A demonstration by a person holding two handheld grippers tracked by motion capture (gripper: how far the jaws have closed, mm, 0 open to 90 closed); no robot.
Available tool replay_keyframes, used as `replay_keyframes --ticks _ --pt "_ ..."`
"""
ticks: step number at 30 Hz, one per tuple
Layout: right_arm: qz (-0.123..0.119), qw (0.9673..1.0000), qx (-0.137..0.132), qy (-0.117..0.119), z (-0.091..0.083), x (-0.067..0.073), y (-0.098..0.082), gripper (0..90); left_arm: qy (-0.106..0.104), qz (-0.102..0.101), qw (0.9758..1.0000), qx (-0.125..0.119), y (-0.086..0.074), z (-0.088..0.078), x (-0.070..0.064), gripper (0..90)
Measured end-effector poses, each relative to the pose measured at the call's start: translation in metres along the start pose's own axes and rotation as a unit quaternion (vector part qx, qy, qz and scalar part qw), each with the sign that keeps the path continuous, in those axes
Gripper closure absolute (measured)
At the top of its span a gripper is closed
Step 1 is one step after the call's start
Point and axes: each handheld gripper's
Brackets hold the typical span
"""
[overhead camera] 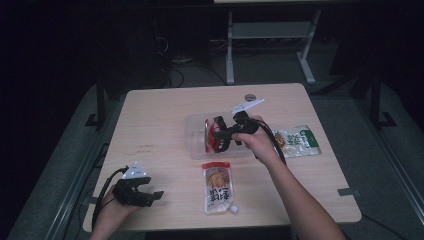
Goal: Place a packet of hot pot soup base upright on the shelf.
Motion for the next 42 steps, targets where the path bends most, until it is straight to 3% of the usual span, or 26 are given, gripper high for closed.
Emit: replay_keyframes --ticks 8,16,18,28,42 --pt "0.004 0.9999 0.012 -0.004 0.015 -0.006 0.0 89.9 -0.002 0.0 1.0 0.002 0.0 0.001 -0.001 25.8" --pt "0.005 0.9999 0.01 -0.004 0.017 -0.008 0.0 88.5 -0.004 0.0 1.0 0.003 0.0 0.002 -0.001 25.8" --pt "0.004 1.0 0.005 0.001 0.014 -0.006 0.001 82.0 -0.004 0.001 1.0 0.004 0.0 0.002 -0.001 25.8" --pt "-0.003 1.0 0.002 0.001 0.001 0.003 0.001 73.4 -0.003 0.001 1.0 0.004 0.0 0.003 -0.001 25.9" --pt "-0.028 0.9994 -0.018 0.002 -0.03 0.018 0.002 70.3 -0.004 -0.001 1.0 0.003 0.0 0.003 -0.002 25.9"
Point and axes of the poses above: each handheld gripper's, and its own axes: z roughly forward along the jaws, y roughly out of its top, x roughly to its left, and after that the axes turned 4 degrees about -x, right-handed
